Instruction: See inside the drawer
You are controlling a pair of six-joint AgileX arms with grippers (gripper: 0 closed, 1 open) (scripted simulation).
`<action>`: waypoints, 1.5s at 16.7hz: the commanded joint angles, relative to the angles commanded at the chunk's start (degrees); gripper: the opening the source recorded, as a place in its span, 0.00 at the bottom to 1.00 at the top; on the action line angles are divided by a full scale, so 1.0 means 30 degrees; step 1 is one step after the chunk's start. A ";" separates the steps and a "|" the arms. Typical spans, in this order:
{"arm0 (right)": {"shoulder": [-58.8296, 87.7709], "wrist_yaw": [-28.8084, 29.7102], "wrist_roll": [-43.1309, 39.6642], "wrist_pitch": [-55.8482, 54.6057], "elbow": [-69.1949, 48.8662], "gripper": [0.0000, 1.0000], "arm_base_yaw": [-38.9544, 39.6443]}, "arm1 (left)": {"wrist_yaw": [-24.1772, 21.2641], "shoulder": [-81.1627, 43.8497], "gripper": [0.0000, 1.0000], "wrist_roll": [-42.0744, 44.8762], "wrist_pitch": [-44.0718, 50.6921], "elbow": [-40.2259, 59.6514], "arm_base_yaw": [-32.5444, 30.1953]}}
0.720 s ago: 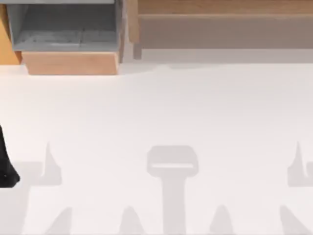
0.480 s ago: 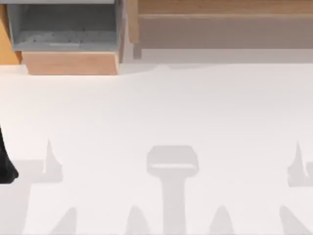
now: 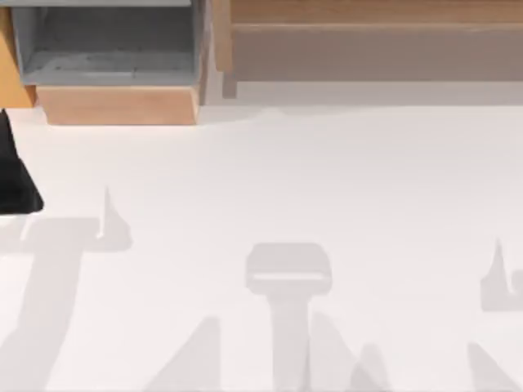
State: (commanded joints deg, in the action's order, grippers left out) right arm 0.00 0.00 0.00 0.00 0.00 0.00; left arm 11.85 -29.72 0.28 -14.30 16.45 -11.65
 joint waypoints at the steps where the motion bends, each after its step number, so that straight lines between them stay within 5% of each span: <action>1: 0.0000 0.0000 0.0000 0.0000 0.0000 1.00 0.0000 | 0.0449 -0.1319 1.00 0.0023 -0.0550 0.0635 -0.0483; 7: 0.0000 0.0000 0.0000 0.0000 0.0000 1.00 0.0000 | 0.2172 -0.5995 1.00 0.0139 -0.2650 0.3062 -0.2341; 14: 0.0000 0.0000 0.0000 0.0000 0.0000 1.00 0.0000 | 0.1900 -0.6557 1.00 0.0744 -0.3018 0.3360 -0.1852; 19: 0.0000 0.0000 0.0000 0.0000 0.0000 1.00 0.0000 | -0.0360 -1.0733 1.00 0.5366 -0.5445 0.5471 0.1094; 25: 0.0000 0.0000 0.0000 0.0000 0.0000 1.00 0.0000 | -0.5003 -1.9107 1.00 1.4313 -0.9881 0.9206 0.5765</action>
State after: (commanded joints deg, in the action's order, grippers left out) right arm 0.00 0.00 0.00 0.00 0.00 0.00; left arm -3.16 -87.04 43.22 -43.95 44.07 5.64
